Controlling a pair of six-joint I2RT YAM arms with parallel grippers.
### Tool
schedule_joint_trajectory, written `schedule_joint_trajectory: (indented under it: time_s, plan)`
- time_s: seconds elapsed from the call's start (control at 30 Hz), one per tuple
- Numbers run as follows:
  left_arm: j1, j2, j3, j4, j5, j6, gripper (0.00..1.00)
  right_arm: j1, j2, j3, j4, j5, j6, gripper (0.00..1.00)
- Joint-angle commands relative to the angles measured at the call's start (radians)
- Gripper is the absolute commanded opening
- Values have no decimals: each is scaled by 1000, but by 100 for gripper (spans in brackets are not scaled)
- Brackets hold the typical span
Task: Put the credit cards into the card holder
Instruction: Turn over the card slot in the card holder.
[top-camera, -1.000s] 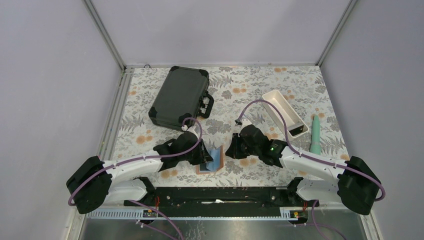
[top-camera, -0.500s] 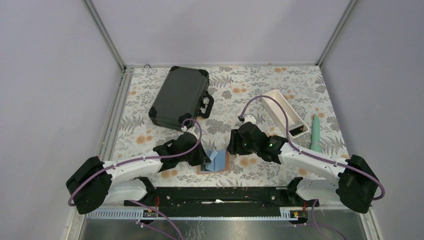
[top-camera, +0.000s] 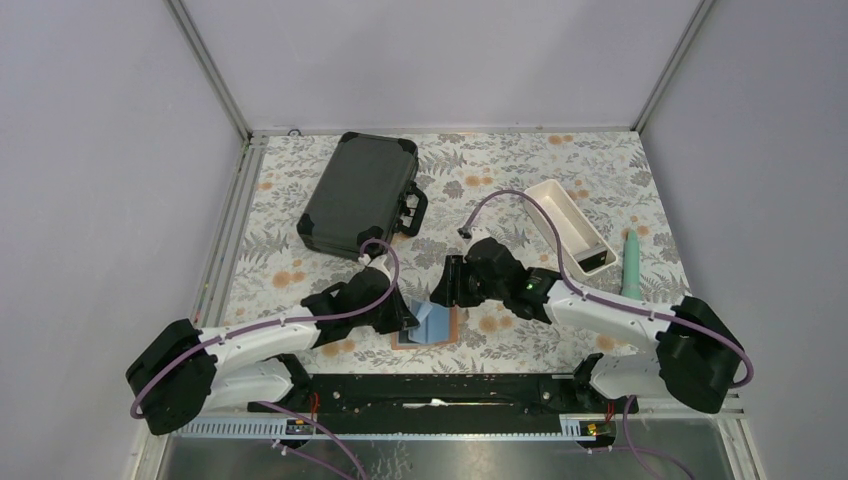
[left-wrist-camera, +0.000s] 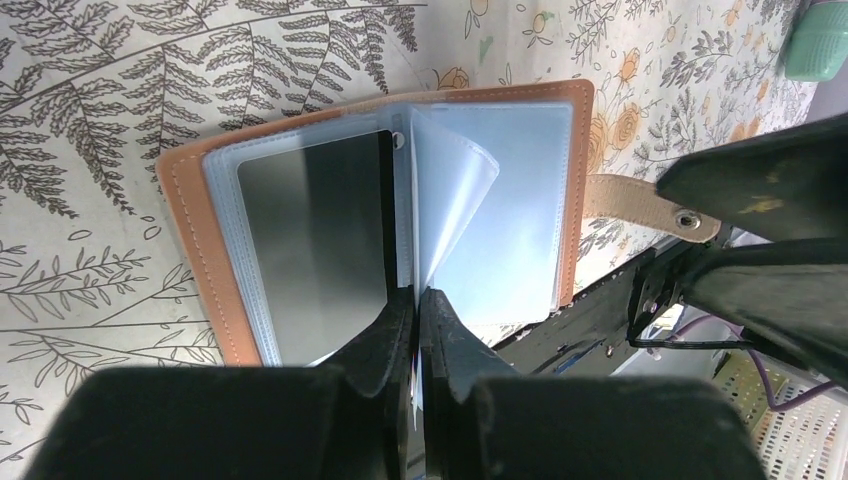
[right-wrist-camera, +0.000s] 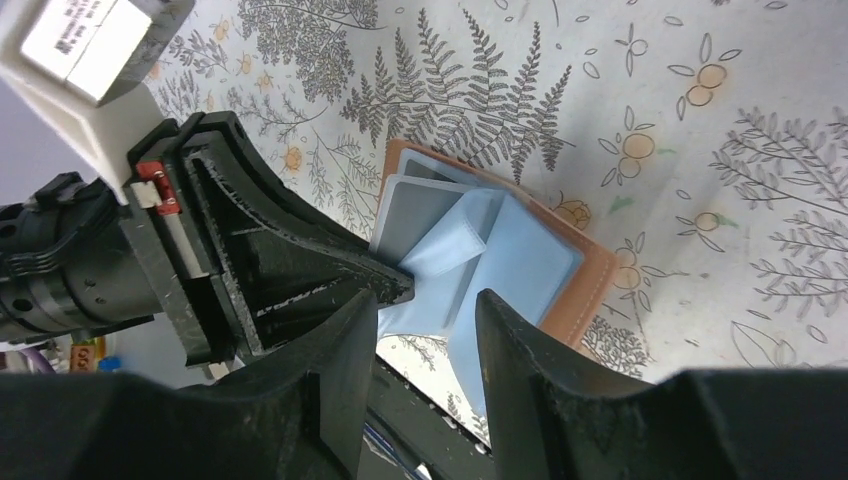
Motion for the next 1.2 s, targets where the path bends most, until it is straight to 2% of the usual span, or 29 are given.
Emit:
schedule_joint_trajectory:
  time_s: [0.0,0.4,0.7,0.87,1.0,1.1,1.17]
  plan:
    - [3,-29,-8,56,-19,-11,5,5,51,-24,124,-72,51,48]
    - [3,-35,-24,83,-7,-16,5,5,201,-47,221,-93,51,51]
    - [4,-35,-25,90,-3,-13,5,5,264,-42,288,-128,60,46]
    - [3,-34,-24,89,-1,-10,5,5,277,-43,312,-142,69,34]
    - [5,-31,-24,88,1,-7,5,6,276,-53,328,-144,80,17]
    - [7,-38,-24,79,-2,-2,9,5,277,-51,303,-121,75,1]
    - [10,-46,-24,71,-5,2,16,5,275,-53,286,-106,71,0]
